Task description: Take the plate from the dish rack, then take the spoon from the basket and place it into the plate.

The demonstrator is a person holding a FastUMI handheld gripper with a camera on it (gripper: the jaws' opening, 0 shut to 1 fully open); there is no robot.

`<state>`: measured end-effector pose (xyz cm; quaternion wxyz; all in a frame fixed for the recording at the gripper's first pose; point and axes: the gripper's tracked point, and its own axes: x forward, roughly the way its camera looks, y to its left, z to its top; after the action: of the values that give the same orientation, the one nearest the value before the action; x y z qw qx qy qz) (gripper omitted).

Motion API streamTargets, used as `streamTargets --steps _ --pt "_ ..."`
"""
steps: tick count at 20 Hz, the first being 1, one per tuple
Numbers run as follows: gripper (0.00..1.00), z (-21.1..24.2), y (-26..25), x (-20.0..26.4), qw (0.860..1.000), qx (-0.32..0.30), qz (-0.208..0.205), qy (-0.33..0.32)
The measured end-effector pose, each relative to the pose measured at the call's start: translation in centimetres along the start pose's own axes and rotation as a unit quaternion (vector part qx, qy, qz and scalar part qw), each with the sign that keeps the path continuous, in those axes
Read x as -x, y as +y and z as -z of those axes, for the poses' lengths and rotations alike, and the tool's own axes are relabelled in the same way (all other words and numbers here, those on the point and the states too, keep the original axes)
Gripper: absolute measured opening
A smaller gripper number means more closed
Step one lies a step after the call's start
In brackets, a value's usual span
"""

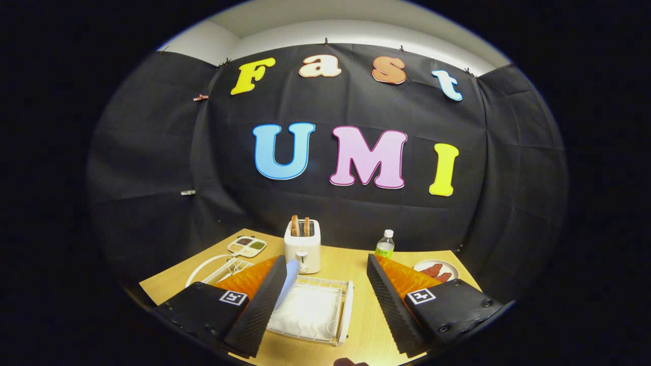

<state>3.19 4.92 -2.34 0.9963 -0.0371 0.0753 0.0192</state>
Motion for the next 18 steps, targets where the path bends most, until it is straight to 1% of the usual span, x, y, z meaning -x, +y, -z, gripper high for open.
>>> streamTargets --steps 2,4,6,10,13,15,16,17,18 --pt "0.98 0.6 1.6 -2.1 1.000 0.018 -0.009 0.024" --pt "0.98 1.9 2.1 -4.5 0.997 0.050 0.003 0.062" --pt "0.98 3.5 3.0 -6.9 0.993 0.067 0.012 0.097" --pt "0.97 8.0 5.9 -10.4 0.981 0.071 0.000 0.181" --pt "0.95 10.6 5.6 -12.0 0.972 0.075 0.019 0.224" --pt "0.86 12.3 5.7 -12.4 0.964 0.058 0.032 0.259" --pt "0.79 12.8 6.0 -12.4 0.960 0.048 0.033 0.275" --pt "0.76 13.4 6.0 -12.8 0.957 0.044 0.035 0.286" --pt "0.70 13.8 6.1 -13.1 0.954 0.038 0.036 0.295"
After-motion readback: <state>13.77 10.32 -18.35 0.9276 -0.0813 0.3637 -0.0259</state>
